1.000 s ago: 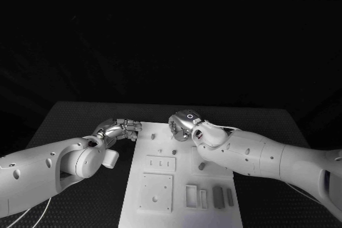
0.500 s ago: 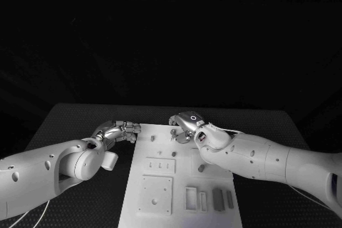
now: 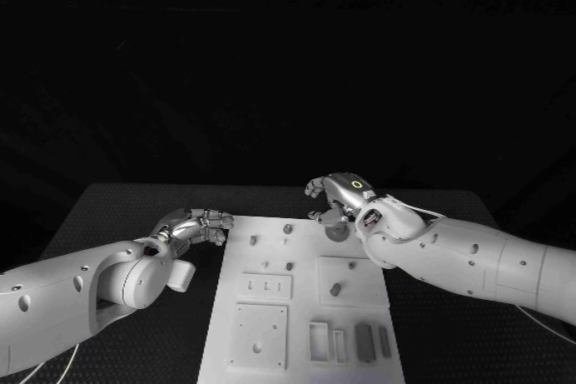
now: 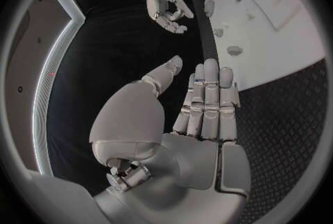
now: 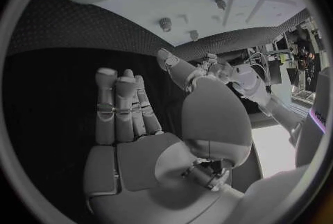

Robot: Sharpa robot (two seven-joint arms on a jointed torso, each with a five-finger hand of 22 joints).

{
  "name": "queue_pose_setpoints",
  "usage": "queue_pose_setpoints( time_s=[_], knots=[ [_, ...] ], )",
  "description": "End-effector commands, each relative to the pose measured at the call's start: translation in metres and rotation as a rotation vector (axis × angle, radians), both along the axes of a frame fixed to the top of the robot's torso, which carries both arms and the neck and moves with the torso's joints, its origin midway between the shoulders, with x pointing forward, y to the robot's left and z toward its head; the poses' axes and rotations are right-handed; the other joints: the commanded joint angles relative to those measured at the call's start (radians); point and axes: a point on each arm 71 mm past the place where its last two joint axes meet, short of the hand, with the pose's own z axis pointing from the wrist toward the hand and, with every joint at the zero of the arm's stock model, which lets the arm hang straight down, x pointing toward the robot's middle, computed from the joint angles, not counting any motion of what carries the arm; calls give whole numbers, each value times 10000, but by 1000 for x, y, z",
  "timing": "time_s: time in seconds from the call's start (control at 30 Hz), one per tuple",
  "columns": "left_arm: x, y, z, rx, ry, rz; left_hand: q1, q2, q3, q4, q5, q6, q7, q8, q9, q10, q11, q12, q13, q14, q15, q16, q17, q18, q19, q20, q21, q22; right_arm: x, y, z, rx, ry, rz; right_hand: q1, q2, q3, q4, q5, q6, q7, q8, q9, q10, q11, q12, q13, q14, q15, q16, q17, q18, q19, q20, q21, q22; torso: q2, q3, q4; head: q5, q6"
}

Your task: Assemble the parts on the task board

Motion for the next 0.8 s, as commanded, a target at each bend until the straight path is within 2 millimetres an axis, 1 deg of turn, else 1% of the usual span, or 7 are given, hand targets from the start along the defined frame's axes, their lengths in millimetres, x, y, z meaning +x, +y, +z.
queue_pose_setpoints(
  time_s=[0.03,0.1,0.17,0.3,0.43,0.53,0.8],
  knots=[
    [0,-3,1,-96,-58,-124,-124,13,26,-64,13,-39,41,-41,14,0,77,-35,15,-58,1,-70,13,133,-79,4,49,95,-7,-9,-4,126,902,893,263,-9,189,124,-36,178,192,105,23,429,-142,193,96,48,-167,73,-26,614,133,-24,90,180,-84,48,-126,9,44],
    [-1,-3,-1,-110,-47,-146,-129,24,32,-65,13,-34,42,-39,18,11,79,-31,19,-57,2,-72,15,134,-79,6,51,95,-8,-20,-6,31,1407,770,322,5,301,244,782,308,91,175,32,594,-204,223,141,104,-221,104,-48,613,202,-22,130,182,-125,71,-175,28,52],
    [-1,-2,-2,-108,-40,-123,-139,31,33,-65,12,-31,43,-38,21,21,83,-28,23,-57,3,-74,17,133,-78,7,54,94,-7,-30,-9,-175,1722,615,339,59,257,276,1203,415,68,227,38,808,-284,294,224,136,-291,128,-64,614,248,-40,163,185,-167,84,-217,19,75],
    [-1,-1,-3,-83,-12,-73,-143,42,39,-69,13,-27,42,-36,25,28,83,-27,26,-56,4,-75,19,134,-79,7,56,94,-2,-45,-14,-457,2107,258,230,91,-62,255,1238,422,137,218,11,884,-310,263,308,130,-323,151,-83,614,234,-58,192,192,-218,103,-301,23,35],
    [-2,-3,-4,-111,27,-93,-164,49,39,-68,15,-27,44,-37,28,30,88,-29,29,-54,6,-77,22,134,-78,9,59,93,2,-52,-20,-829,2459,-6,84,103,-445,160,1337,289,137,143,-44,623,-213,39,300,-24,-232,57,-153,614,41,-24,84,160,-217,134,-312,-34,19],
    [-2,-5,-4,-127,45,-153,-170,53,40,-68,17,-28,45,-38,30,31,91,-30,31,-52,6,-77,23,134,-78,10,60,92,4,-53,-27,-1156,2351,-307,36,122,-607,143,1254,280,133,138,-60,603,-195,-19,318,-64,-212,46,-175,614,-14,-9,54,157,-209,148,-319,-66,-7],
    [-3,-6,-6,-129,94,-190,-181,58,41,-69,18,-29,46,-40,32,32,93,-32,32,-50,7,-78,26,135,-77,10,63,92,7,-48,-30,-1373,2100,-526,-5,26,-676,403,94,109,186,32,-173,731,-223,-62,484,-159,-251,59,-221,614,-69,-27,-38,134,-209,115,-279,-84,-163]
  ],
)
